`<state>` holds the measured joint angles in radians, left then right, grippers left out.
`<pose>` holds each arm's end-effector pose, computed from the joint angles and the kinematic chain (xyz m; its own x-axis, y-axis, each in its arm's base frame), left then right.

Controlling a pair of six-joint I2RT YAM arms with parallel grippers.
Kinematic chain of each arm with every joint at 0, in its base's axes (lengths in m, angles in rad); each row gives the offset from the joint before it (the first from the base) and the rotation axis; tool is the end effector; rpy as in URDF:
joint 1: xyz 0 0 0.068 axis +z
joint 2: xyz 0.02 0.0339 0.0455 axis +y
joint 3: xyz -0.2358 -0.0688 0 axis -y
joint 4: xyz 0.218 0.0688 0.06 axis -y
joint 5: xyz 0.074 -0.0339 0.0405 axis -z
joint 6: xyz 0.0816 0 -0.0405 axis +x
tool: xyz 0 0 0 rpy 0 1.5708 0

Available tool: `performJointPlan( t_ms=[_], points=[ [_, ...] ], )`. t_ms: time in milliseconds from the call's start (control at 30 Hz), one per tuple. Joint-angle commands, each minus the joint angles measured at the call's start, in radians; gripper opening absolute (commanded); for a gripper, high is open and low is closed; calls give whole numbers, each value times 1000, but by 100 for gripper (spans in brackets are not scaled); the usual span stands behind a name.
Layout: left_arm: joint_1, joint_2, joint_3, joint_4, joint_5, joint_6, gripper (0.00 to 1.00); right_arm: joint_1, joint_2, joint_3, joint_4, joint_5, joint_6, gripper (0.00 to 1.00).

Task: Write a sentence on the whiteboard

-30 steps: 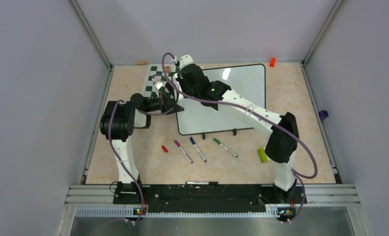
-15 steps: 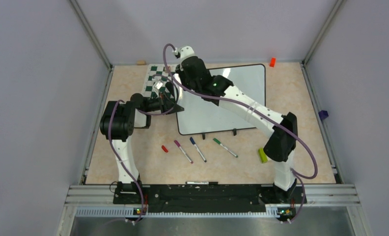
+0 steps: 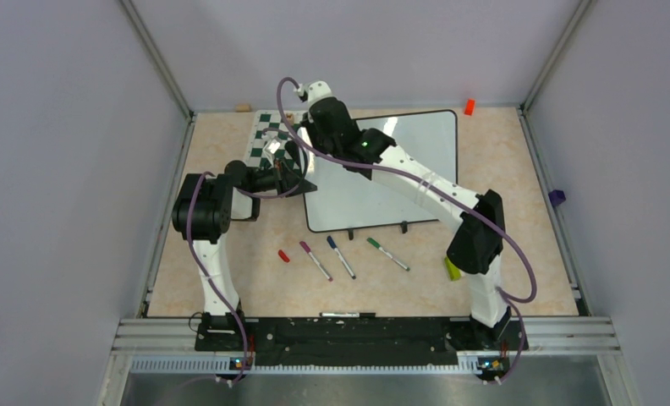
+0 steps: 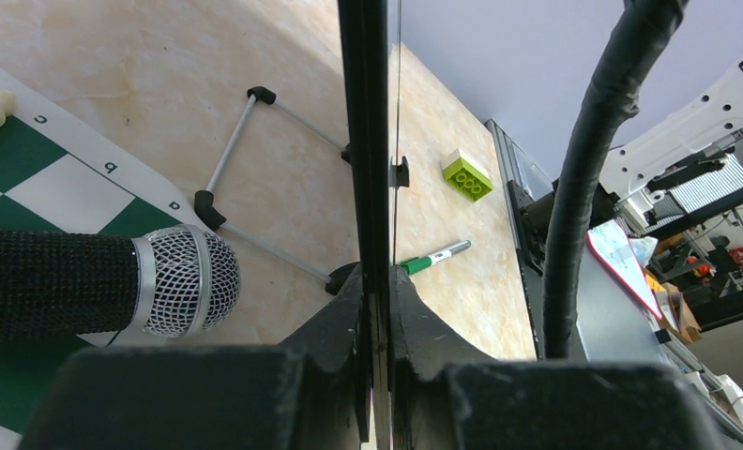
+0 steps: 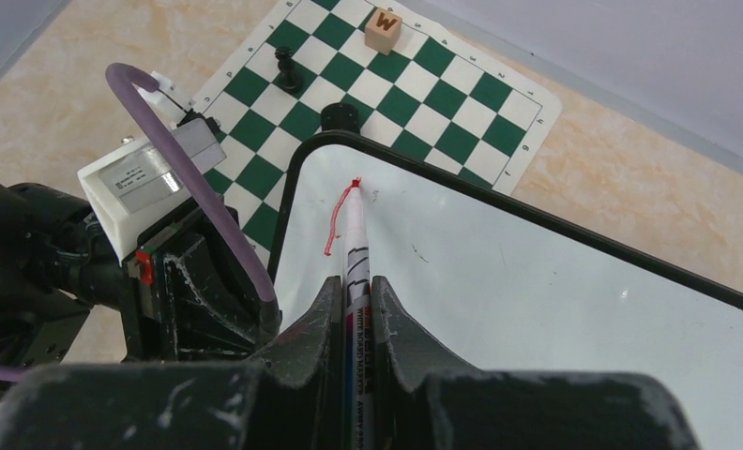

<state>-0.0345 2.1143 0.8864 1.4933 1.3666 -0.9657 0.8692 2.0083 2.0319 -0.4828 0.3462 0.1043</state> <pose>0.3562 -0.0922 0.1539 -0.6333 -0.1450 -0.7602 0.7568 0.0893 -0.6475 0.3255 0.3423 0.3254 -0.3389 -0.2493 -0.9072 -0.4895 0.8702 -0.0563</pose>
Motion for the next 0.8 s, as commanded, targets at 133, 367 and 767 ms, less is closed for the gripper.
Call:
performJointPlan(
  t_ms=[133, 367, 767],
  points=[
    [2, -12, 0, 127, -8, 66, 0, -15, 26, 65, 3, 21, -10, 0],
    [2, -12, 1, 127, -9, 65, 0, -15, 5, 21, 1, 10, 3, 0],
    [2, -12, -1, 127, -8, 67, 0, -14, -95, -165, 14, 17, 41, 0]
  ],
)
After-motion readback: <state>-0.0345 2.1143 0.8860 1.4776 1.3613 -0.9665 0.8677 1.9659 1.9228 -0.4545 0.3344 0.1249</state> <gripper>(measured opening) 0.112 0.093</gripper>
